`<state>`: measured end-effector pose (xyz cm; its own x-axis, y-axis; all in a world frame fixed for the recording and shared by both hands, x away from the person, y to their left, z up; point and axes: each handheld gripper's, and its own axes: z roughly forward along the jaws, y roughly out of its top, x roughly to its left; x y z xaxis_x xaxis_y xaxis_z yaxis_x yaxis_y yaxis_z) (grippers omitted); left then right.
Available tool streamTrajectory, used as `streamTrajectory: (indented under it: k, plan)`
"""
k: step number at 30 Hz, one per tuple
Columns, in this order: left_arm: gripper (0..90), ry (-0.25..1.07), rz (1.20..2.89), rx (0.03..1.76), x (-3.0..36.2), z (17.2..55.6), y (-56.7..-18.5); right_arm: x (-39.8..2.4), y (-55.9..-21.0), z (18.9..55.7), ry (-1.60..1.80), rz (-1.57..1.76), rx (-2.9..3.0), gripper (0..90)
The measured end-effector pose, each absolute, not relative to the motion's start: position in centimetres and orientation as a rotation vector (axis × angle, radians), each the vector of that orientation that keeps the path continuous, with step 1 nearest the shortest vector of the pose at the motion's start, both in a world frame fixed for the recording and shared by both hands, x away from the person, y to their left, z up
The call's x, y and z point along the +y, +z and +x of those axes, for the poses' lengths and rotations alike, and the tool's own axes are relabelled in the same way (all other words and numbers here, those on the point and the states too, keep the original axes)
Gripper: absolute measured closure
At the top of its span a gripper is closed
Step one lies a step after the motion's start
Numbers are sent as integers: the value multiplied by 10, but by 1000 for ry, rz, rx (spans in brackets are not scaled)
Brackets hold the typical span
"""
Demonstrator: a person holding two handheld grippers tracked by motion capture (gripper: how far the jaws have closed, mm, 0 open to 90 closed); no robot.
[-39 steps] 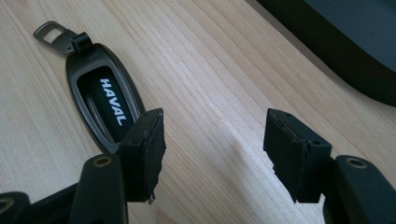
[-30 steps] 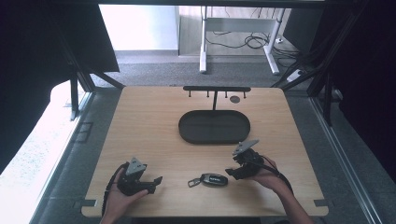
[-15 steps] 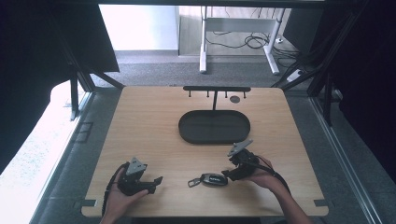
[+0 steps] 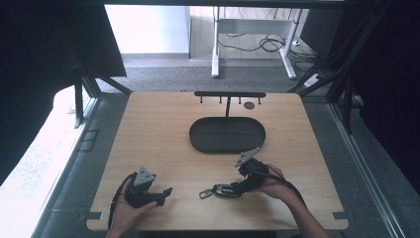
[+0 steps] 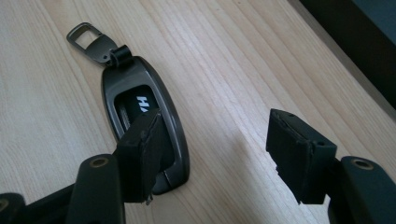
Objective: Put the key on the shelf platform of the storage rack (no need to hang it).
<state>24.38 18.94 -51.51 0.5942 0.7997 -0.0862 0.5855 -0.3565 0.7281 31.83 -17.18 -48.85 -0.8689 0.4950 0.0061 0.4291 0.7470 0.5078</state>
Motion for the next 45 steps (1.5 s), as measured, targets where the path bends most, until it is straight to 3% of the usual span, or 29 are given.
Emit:
streamTrajectory:
  k: [45]
  plan:
    - [210, 371, 2093, 1083, 190, 244, -515, -137, -497, 307, 679, 587, 2934, 334]
